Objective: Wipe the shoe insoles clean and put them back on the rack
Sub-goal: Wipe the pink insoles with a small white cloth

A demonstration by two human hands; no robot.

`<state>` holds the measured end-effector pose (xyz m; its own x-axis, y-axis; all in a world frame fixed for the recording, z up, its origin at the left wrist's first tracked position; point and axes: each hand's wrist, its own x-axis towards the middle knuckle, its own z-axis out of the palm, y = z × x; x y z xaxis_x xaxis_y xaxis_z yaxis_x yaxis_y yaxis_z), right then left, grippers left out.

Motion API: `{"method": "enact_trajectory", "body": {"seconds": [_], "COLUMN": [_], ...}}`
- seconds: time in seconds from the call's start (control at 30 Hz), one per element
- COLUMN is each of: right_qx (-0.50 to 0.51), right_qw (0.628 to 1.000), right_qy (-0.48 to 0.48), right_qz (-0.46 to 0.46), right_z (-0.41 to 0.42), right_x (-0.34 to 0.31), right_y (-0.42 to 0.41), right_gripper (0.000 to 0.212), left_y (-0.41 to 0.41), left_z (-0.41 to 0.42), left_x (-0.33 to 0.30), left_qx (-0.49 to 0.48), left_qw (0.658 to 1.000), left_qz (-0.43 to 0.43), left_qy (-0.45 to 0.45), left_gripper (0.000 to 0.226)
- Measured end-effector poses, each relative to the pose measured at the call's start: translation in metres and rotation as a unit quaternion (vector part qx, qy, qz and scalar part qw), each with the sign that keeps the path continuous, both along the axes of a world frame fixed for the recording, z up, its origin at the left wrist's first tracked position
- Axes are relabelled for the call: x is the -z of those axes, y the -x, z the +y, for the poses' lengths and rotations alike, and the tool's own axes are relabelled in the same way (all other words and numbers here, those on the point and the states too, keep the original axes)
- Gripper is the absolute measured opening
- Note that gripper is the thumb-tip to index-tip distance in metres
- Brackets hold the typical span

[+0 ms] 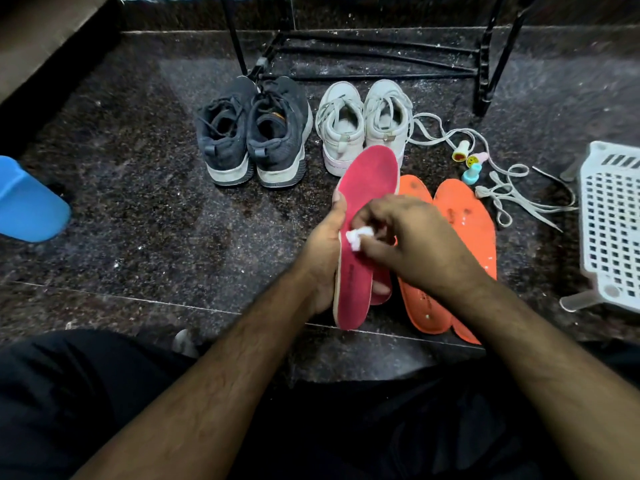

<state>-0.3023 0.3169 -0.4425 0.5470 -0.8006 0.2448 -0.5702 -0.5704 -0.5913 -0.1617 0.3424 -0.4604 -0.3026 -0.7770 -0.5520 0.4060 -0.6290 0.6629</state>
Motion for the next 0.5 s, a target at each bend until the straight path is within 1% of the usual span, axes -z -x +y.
{"method": "enact_trajectory", "body": {"seconds": [0.07,0.13,0.2,0.23,0.3,0.37,0.4,0.43,0.5], "right_qx": [0.083,0.167,0.196,0.182,0.103,0.008,-0.02,-0.026,0.0], "right_qw": [0.996,0.985,0.979,0.982,0.993,0.997,0.998,0.998,1.0], "right_qy": [0.024,0.043,0.047,0.035,-0.021,-0.064,-0.066,-0.055,-0.009], "right_qz": [-0.003,-0.008,-0.018,-0.027,-0.048,-0.03,-0.012,0.004,0.024], "right_z": [-0.017,-0.03,-0.032,-0.028,-0.012,0.006,0.012,0.014,0.008], "right_x": [-0.001,-0.002,-0.001,0.0,0.004,0.007,0.008,0.008,0.007], "right_y": [0.007,0.013,0.013,0.011,0.0,-0.01,-0.013,-0.013,-0.008], "right_gripper": [0.015,0.014,0.013,0.012,0.011,0.014,0.015,0.016,0.014], "left_y": [0.003,0.005,0.005,0.005,0.004,0.001,-0.001,-0.002,-0.001], "left_z": [0.004,0.007,0.008,0.007,0.004,0.0,-0.001,-0.002,-0.001], "left_x": [-0.001,-0.002,-0.004,-0.006,-0.005,-0.004,-0.003,-0.002,0.0], "left_qx": [0.042,0.06,0.059,0.046,-0.016,-0.08,-0.09,-0.084,-0.045], "left_qw": [0.999,0.998,0.998,0.999,0.999,0.995,0.994,0.995,0.999], "left_qz": [-0.028,-0.017,-0.009,-0.001,0.037,0.059,0.054,0.047,0.011], "left_qy": [0.019,0.022,0.015,0.016,0.029,0.018,0.011,0.005,0.006], "left_gripper": [0.081,0.083,0.083,0.082,0.077,0.075,0.077,0.081,0.085]}}
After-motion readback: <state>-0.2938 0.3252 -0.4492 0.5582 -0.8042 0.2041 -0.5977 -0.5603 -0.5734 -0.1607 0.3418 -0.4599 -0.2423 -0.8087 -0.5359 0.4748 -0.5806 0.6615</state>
